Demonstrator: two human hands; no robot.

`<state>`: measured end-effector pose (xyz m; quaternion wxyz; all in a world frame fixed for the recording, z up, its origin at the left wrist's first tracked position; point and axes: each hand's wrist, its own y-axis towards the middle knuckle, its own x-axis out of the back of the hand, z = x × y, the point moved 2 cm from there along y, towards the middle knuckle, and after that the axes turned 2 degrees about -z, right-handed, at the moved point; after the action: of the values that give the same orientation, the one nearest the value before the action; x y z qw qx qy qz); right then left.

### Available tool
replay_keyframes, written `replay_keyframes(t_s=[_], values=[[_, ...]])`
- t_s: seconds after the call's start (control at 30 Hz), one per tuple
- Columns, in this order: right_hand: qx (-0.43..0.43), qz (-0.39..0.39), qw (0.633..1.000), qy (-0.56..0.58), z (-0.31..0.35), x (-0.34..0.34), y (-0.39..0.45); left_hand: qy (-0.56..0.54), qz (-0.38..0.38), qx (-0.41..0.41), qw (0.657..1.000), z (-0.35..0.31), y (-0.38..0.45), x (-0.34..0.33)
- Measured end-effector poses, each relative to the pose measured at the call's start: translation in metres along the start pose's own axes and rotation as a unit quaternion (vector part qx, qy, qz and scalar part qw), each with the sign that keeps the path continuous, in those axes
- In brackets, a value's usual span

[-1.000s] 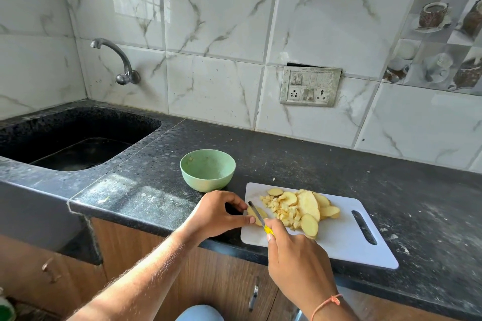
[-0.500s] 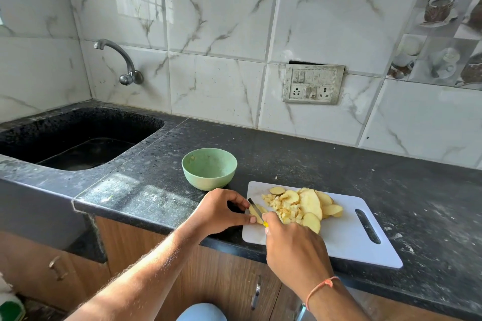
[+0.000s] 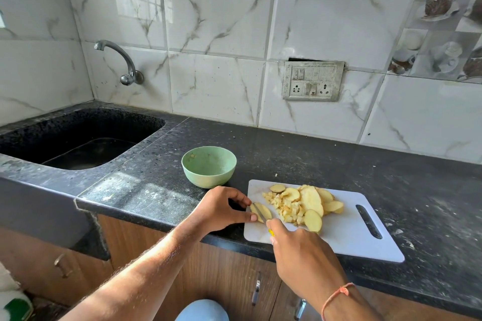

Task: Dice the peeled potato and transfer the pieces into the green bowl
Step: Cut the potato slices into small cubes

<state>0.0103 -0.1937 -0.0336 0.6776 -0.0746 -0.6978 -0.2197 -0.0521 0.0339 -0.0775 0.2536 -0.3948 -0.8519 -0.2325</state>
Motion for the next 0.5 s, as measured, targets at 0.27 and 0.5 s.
replay_keyframes(t_s=[0.27,0.5], values=[[0.001,0.042,0.999,0.012,-0.009,0.006,-0.036,0.004,0.000,0.005,1.000,0.002,0.001,-0.001],[-0.037,-0.007,0.998,0.046,-0.020,-0.003,-0.054,0.010,-0.007,-0.002,1.000,0.002,-0.001,-0.002]])
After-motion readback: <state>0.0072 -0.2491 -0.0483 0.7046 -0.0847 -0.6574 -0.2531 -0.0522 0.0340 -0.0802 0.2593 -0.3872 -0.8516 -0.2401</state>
